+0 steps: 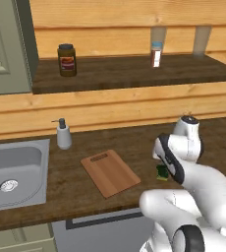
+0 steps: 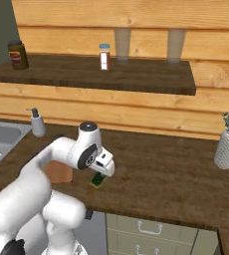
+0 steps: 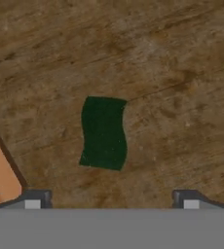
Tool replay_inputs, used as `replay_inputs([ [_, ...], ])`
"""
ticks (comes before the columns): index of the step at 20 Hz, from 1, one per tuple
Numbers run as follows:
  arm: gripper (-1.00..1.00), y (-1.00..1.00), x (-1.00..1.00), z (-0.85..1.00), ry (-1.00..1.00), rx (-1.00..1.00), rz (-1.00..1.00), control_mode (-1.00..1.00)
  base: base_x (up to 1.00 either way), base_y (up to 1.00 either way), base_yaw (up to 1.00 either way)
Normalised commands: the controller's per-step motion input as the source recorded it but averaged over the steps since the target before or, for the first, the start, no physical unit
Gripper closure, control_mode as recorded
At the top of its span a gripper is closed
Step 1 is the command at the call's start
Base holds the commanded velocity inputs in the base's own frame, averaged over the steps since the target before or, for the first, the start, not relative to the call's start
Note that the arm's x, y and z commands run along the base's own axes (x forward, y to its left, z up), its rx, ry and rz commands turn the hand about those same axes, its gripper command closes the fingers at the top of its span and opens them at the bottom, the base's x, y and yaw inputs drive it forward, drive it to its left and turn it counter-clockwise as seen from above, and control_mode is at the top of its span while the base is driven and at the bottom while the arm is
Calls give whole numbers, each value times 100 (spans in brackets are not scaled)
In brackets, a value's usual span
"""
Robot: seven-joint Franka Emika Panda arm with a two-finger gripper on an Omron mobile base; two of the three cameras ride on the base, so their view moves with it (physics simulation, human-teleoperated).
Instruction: Pick up the sponge from the counter and clean the cutting board by briefly scrubbing or pressing down on the cutting board. Once finished, release the sponge.
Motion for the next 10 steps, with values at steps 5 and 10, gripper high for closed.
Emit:
replay_inputs([
  [5, -100, 8, -90, 100, -13, 0, 0, -100, 0, 0, 0],
  [10, -100, 32, -66, 100, -18, 0, 1, -100, 0, 0, 0],
])
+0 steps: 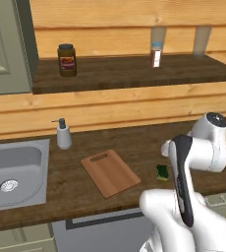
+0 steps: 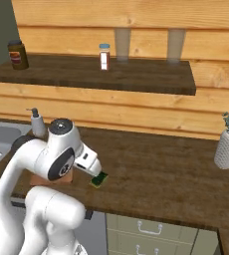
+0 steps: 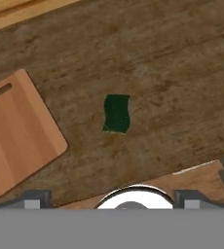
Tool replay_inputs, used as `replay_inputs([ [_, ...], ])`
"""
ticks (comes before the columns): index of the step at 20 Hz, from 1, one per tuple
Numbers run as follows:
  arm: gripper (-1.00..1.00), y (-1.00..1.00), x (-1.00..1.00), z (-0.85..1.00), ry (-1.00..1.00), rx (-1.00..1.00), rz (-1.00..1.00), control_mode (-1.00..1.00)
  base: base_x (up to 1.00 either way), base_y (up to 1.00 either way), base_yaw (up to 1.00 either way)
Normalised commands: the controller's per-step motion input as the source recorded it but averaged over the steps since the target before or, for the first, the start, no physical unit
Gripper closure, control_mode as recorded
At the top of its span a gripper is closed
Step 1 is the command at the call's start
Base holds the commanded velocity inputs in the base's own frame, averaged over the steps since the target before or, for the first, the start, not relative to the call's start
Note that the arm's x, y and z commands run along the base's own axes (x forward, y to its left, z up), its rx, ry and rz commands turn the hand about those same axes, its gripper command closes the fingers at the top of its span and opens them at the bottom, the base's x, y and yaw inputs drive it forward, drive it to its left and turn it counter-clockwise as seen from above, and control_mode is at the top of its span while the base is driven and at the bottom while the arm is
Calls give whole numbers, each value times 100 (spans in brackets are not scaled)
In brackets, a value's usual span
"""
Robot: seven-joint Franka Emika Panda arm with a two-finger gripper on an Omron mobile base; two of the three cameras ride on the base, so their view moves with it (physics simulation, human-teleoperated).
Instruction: Pick up the sponge from the counter and clean the cutting board by briefly scrubbing or pressing down on the cutting board. Once finished, release the sponge.
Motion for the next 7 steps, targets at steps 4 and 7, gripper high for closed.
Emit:
replay_inputs([
  [4, -100, 21, -31, 100, -6, 0, 3, -100, 0, 0, 0],
  [7, -100, 16, -34, 100, -3, 0, 2, -100, 0, 0, 0],
])
